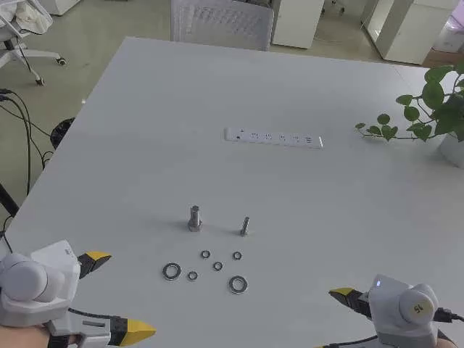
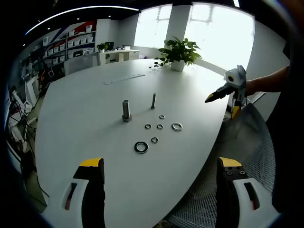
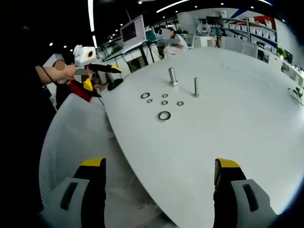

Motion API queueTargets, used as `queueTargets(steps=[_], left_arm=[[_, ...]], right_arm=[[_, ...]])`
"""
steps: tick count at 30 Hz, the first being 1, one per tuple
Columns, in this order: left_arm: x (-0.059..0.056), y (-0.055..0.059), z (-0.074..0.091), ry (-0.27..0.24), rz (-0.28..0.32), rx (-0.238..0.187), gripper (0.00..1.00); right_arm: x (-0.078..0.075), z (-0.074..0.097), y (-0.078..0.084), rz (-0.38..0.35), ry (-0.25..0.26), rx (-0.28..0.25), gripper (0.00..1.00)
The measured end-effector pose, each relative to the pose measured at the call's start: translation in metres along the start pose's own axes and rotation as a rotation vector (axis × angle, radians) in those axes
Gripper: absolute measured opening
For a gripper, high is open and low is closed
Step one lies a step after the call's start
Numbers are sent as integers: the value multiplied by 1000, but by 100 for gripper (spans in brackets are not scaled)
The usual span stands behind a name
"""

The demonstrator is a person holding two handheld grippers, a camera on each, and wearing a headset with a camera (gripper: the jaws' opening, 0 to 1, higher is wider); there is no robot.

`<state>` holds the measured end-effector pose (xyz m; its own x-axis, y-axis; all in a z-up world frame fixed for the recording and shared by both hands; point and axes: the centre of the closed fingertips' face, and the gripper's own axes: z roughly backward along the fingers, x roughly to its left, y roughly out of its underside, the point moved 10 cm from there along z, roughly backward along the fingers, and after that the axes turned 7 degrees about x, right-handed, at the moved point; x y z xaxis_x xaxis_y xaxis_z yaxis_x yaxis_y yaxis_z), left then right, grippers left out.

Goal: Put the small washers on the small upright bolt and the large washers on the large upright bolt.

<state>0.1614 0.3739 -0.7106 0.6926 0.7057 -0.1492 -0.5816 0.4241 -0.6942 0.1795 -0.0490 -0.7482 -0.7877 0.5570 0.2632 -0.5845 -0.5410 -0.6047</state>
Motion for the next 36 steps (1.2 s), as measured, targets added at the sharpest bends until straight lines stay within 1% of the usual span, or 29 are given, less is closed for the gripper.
queueTargets(steps=[6,10,12,16,22,25,29,31,33,36], left_arm=[[0,0,-1,4,2,4,96],[-2,-1,-2,7,2,5,96],[-2,-1,-2,7,2,6,96],[-2,-1,-3,9,3,9,96],[-2,-2,-4,10,4,8,95],[-4,-4,-4,11,2,6,95],[-5,-5,-3,10,3,5,95],[-6,-5,-3,9,5,10,95],[-8,-6,-3,9,1,12,95],[-9,-7,-3,10,4,10,95]], right_arm=[[0,-1,1,-3,-5,4,96],[0,-1,1,-9,-7,-3,96],[-1,-1,2,-13,0,8,96],[-2,-1,3,-20,-2,13,96],[-2,0,3,-19,-2,11,95],[-2,0,2,-14,-8,2,95],[-3,-1,4,-30,-6,25,94],[-3,-1,4,-33,-8,23,94],[-3,-1,3,-15,-4,11,94],[-3,-1,3,-23,-10,14,94]])
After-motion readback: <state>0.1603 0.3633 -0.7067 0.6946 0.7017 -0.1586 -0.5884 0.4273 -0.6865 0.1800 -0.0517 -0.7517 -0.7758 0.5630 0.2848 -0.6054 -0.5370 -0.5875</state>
